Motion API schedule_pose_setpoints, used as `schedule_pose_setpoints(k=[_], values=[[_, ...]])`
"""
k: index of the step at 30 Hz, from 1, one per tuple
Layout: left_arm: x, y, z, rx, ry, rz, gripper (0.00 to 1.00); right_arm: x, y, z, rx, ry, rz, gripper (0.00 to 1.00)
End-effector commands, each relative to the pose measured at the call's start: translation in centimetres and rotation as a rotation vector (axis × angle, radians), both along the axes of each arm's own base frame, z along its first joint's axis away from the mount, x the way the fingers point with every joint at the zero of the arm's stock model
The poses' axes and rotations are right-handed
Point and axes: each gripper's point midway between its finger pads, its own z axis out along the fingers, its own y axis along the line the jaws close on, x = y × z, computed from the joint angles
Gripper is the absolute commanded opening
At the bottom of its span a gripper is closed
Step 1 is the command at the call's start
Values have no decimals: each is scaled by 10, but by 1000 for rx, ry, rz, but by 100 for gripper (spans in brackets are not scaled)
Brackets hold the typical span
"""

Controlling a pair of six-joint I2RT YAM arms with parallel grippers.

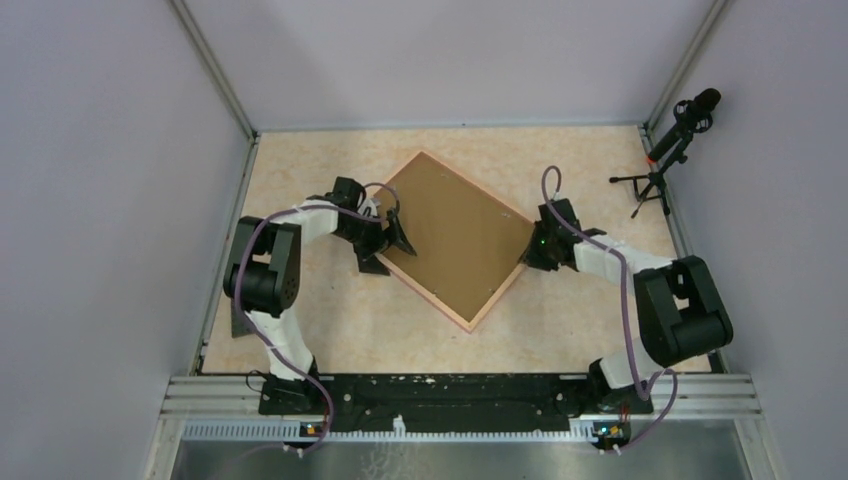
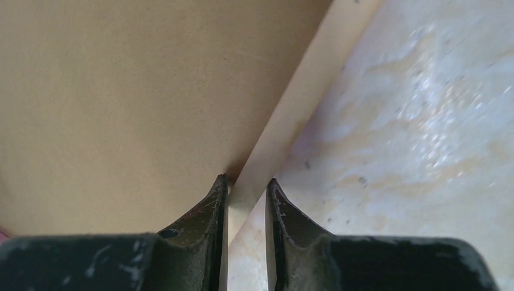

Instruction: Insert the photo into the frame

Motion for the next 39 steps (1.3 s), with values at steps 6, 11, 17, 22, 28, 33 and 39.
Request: schedule_pose_setpoints(k=[6, 11, 17, 22, 28, 33, 39], values=[[63, 26, -23, 212, -140, -3, 99, -95, 59, 1, 66, 160, 301, 17], [76, 51, -6, 328, -237, 12, 99, -48, 62, 94, 2, -78, 364, 47], [65, 50, 6, 317, -312, -38, 99, 6, 26, 144, -177, -242, 400, 79], [61, 34, 18, 253, -343, -71, 99, 52, 5, 125, -224, -183, 381, 90], [54, 17, 14, 156, -305, -92, 99, 91, 18, 80, -144, -27, 296, 94], [49, 11, 12, 114, -289, -100, 99, 96, 23, 52, -168, -12, 439, 89], [46, 4, 13, 62, -280, -105, 99, 92, 18, 32, -213, 10, 520, 54]])
